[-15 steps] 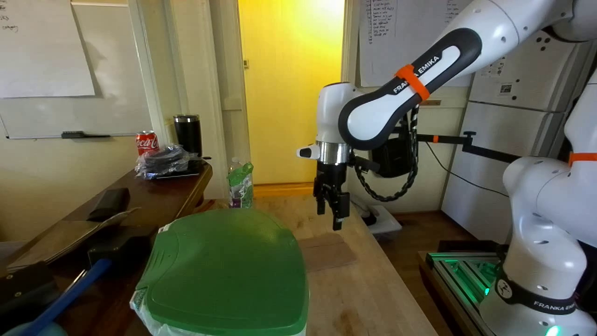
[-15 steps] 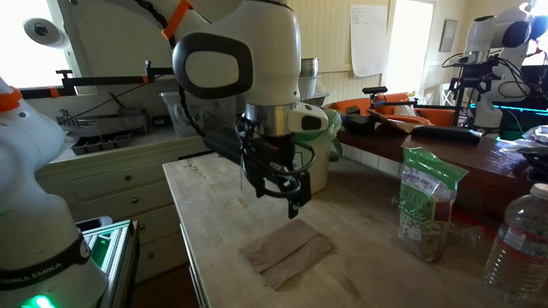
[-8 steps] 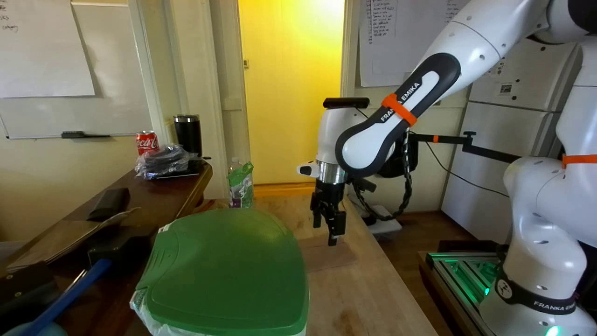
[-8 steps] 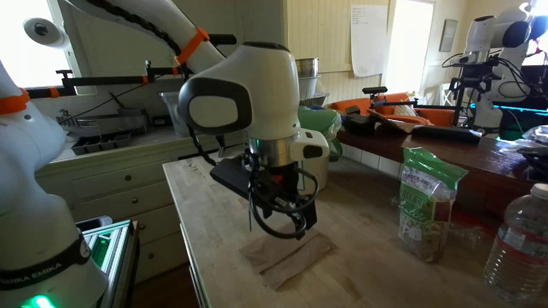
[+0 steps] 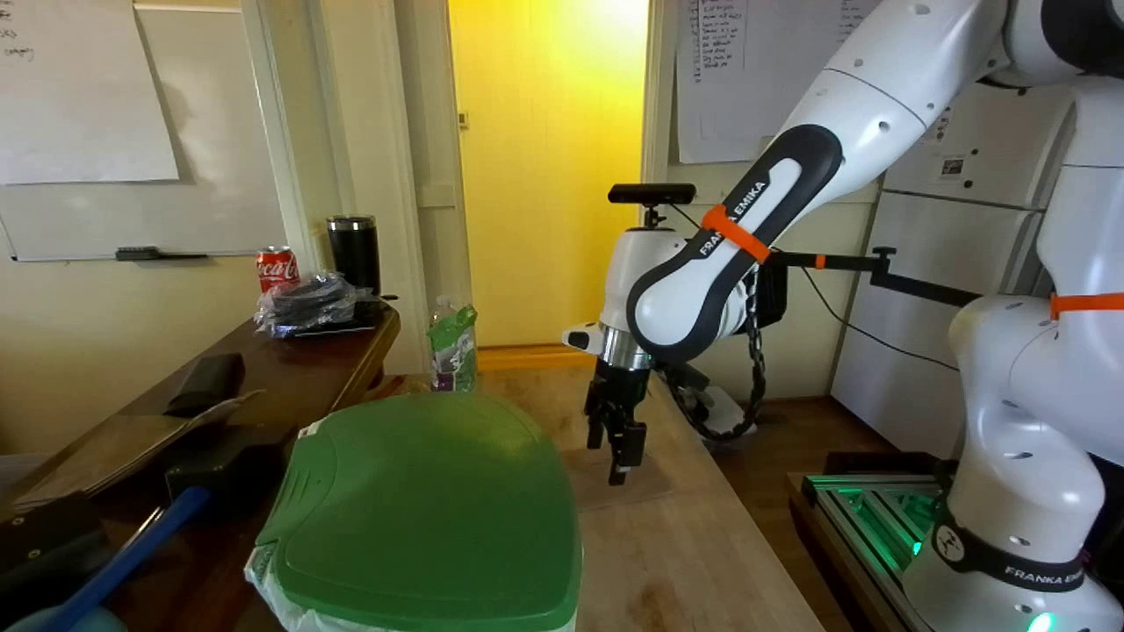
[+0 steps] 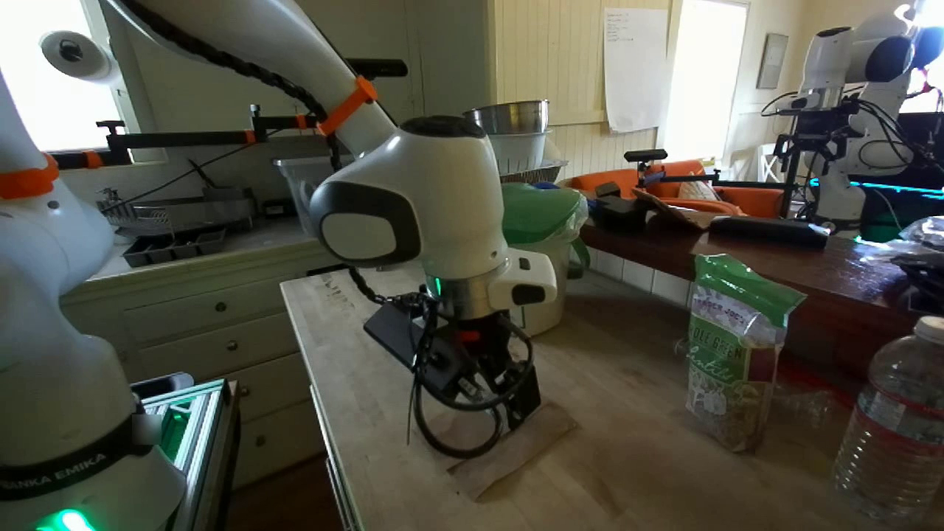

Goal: Use the brown napkin to wipe the counter.

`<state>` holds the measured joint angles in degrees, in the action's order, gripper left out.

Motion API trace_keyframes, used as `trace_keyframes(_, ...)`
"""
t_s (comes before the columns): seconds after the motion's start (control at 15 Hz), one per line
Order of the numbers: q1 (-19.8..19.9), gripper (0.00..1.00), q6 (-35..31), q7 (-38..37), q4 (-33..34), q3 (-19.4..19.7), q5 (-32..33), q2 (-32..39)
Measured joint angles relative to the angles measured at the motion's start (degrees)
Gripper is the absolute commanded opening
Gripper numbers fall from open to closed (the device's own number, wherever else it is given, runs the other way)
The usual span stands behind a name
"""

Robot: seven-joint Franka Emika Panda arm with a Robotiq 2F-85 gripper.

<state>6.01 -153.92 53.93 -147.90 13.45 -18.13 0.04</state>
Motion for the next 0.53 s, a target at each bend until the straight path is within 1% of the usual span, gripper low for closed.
trace_keyframes(0.27, -0.03, 0.35, -2.46, 1.53, 0.07, -0.53, -3.42, 2.03)
trace_keyframes(0.33, -0.03, 0.26, -2.6, 1.62, 0.2, -0.53, -3.68, 2.54)
trace_keyframes(0.47, 0.01, 0.13, -3.02, 1.68, 0.71, -0.47, -3.73, 3.06)
trace_keyframes(0.53, 0.02, 0.05, -3.02, 1.68, 0.94, -0.42, -3.73, 3.16)
